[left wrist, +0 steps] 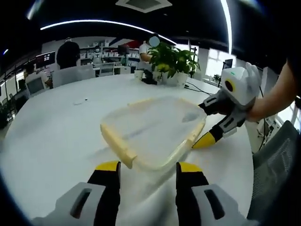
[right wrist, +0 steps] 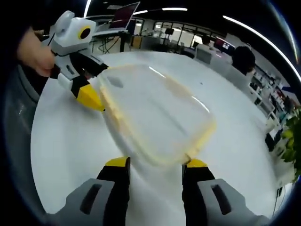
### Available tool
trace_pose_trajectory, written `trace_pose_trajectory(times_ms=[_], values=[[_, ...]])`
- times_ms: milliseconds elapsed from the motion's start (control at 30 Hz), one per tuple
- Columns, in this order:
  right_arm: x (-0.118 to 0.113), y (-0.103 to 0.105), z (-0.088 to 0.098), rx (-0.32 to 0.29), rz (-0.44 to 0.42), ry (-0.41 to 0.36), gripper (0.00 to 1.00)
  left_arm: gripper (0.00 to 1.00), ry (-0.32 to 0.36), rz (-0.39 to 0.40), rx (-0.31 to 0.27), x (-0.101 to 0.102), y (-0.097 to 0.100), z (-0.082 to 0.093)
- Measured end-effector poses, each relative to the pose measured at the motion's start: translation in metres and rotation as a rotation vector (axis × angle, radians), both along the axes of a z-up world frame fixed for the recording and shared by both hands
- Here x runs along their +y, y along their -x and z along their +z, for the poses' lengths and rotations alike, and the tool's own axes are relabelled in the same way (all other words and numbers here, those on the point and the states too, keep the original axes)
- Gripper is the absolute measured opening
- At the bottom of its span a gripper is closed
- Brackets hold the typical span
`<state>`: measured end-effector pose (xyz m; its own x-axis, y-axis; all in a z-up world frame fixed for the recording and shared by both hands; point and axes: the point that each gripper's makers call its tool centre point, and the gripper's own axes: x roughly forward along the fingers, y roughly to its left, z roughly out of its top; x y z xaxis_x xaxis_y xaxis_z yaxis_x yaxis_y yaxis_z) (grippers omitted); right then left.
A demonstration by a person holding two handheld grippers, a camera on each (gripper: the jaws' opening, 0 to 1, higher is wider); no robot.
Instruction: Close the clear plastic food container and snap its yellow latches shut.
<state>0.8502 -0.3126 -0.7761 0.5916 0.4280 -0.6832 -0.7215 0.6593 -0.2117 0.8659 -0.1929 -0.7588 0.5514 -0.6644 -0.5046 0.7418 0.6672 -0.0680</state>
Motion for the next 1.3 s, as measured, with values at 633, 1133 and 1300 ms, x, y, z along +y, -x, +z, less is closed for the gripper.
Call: trace_pose_trajectory(times_ms=[633,1133,1300], values=[[0.027,-0.001,0.001,-0.014,0.038,0.038,0.35,0.36,-0.032,0.037,-0.004,0.031,-0.002,-0.001],[0.085,-0.012,0.006,-0.027,0.105,0.018,0.31,0.36,-0.057,0.113,-0.007,0.091,-0.011,-0.001],[0.098,-0.014,0.007,-0.03,0.128,0.016,0.31,0.36,-0.067,0.13,-0.011,0.105,-0.011,-0.001]])
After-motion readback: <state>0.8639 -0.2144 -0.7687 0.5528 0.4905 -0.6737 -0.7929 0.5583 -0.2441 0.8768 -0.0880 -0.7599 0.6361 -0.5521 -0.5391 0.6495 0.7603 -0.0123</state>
